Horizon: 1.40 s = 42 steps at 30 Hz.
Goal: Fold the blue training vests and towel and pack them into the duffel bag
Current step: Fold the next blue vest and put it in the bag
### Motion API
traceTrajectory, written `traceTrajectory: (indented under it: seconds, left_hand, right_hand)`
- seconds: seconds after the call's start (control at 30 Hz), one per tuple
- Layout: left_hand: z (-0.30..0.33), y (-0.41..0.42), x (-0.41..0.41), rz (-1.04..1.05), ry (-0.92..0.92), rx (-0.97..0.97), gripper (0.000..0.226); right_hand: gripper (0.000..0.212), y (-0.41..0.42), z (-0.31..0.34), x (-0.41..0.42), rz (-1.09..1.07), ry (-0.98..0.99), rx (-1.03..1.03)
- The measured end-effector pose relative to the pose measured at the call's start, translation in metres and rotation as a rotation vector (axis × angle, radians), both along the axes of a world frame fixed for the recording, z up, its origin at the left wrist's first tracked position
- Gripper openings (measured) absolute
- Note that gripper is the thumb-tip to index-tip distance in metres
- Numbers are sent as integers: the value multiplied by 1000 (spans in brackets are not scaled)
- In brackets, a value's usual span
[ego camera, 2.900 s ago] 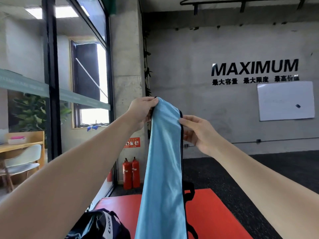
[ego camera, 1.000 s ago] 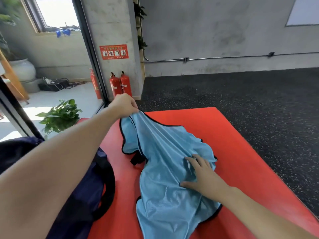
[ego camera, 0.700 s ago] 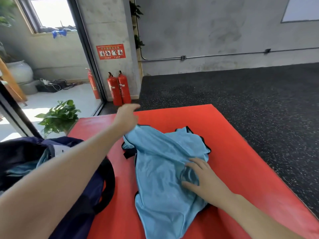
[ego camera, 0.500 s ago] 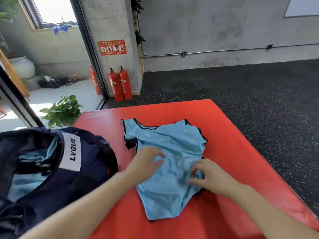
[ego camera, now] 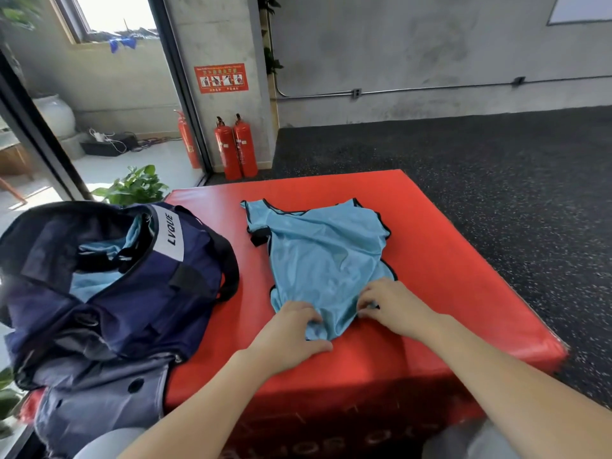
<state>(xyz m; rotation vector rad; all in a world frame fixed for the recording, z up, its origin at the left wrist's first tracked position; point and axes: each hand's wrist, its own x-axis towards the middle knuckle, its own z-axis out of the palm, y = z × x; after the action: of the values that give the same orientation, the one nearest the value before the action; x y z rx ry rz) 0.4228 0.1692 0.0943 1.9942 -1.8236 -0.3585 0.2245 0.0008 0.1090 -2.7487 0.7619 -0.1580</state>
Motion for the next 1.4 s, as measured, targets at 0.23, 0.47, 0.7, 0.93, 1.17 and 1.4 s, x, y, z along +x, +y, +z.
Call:
traceTrajectory:
  seconds: [0.23,0.47,0.7,0.93,1.17,1.4]
  left_hand:
    - [17,8,-1,371,344,-182,17]
    - [49,8,35,453,651,-349,8]
    - [61,14,57,372,383,-232,26]
    - [80,-5,80,515,247,-497,25]
    - [69,-21,93,592,223,-374,15]
    - [64,-30,96,668,257,-379,16]
  right_hand:
    - [8,16,21,-2,-178,-344,297]
    - [19,6,33,-7,-197,-403,427]
    - [11,-25,34,-23,-374,-609,252]
    - [11,-56,47,-16,-545,-647,49]
    - [19,-68,35,-8,-574,-536,101]
    - [40,-69,23,4,-522,-448,164]
